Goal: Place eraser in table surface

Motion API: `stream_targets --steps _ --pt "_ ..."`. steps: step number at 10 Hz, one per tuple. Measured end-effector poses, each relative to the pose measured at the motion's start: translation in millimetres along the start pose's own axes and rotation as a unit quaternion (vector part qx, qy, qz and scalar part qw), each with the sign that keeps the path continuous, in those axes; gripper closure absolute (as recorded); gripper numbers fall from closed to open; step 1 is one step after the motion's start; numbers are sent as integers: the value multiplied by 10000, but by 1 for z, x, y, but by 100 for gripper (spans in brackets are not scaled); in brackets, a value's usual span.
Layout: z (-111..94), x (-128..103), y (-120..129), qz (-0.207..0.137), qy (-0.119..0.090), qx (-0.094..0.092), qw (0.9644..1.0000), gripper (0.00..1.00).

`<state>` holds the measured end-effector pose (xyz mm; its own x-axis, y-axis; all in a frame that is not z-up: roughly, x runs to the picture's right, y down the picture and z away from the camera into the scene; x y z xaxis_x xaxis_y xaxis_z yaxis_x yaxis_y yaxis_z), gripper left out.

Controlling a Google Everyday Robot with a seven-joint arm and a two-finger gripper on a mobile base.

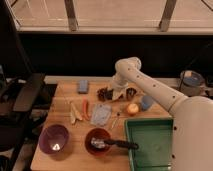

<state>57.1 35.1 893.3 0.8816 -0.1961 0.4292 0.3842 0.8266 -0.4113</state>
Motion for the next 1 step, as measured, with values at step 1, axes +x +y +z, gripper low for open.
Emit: stream_targets --steps 1 --pt "0 -1 -1 -8 -2 -2 10000 36"
